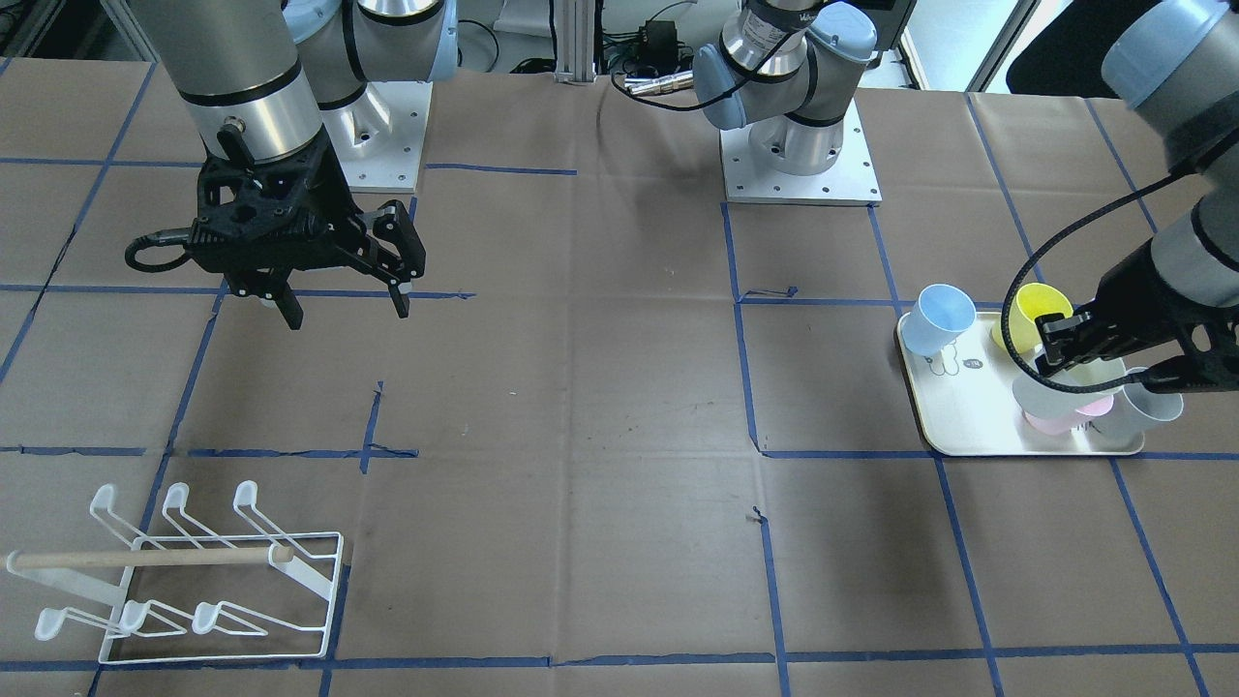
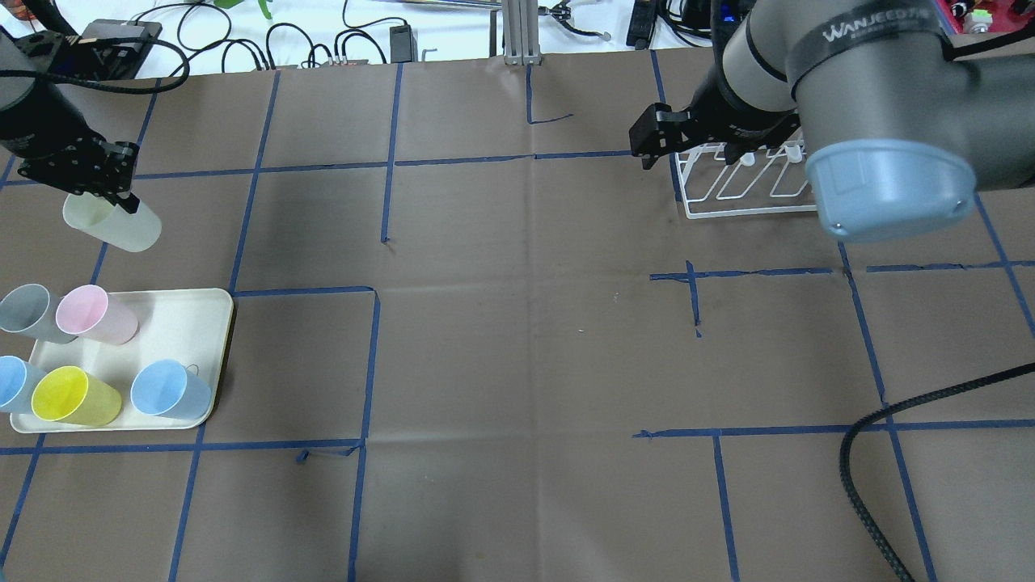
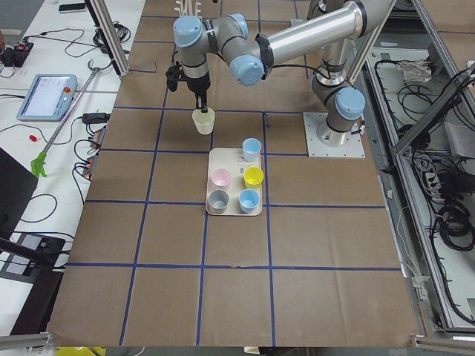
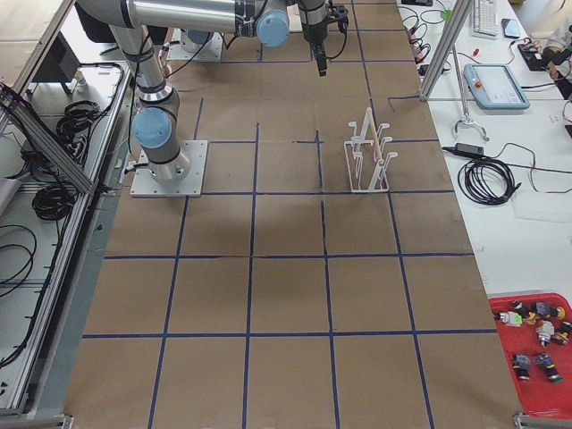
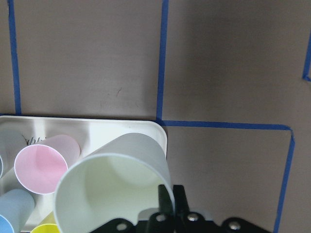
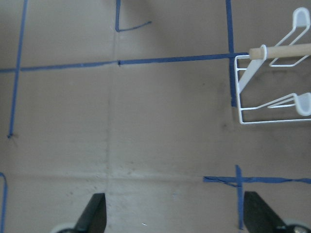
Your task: Transfer IKEA cup to right arm and place on rack
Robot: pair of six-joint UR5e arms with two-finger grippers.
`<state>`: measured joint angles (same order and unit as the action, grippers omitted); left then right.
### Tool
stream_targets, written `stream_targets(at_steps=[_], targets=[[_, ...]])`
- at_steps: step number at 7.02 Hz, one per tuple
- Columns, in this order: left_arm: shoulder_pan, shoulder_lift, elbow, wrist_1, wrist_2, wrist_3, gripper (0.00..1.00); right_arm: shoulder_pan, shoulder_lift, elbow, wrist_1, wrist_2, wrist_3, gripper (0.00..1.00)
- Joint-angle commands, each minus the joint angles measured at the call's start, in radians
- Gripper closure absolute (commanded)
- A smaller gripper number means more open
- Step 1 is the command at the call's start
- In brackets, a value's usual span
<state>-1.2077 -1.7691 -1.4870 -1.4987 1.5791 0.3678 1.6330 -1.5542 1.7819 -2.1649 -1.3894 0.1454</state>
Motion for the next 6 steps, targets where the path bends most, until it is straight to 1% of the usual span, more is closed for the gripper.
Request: stream_targets(at_steps=[1,2,3,4,5,6], targets=[[-0.082,-0.024,0.004,0.140,-0.055,0.020,1.00,-0.002,0.003,0.056,-0.154,0.184,0.324,0.00],[-0.108,-0.038,-0.013,0.232,-0.115,0.039,1.00,-0.002,0.003,0.100,-0.255,0.254,0.474,0.00],[-0.119,-0.041,-0.044,0.338,-0.187,0.068,1.00,-0.001,0.002,0.167,-0.400,0.318,0.626,0.00],[-0.130,-0.032,-0.117,0.476,-0.271,0.104,1.00,0.001,0.005,0.235,-0.547,0.376,0.799,0.00],[-0.139,-0.026,-0.216,0.673,-0.331,0.114,1.00,0.001,0.006,0.298,-0.722,0.398,0.961,0.00],[-0.154,-0.033,-0.316,0.915,-0.435,0.112,1.00,0.002,0.006,0.348,-0.815,0.398,1.128,0.00]])
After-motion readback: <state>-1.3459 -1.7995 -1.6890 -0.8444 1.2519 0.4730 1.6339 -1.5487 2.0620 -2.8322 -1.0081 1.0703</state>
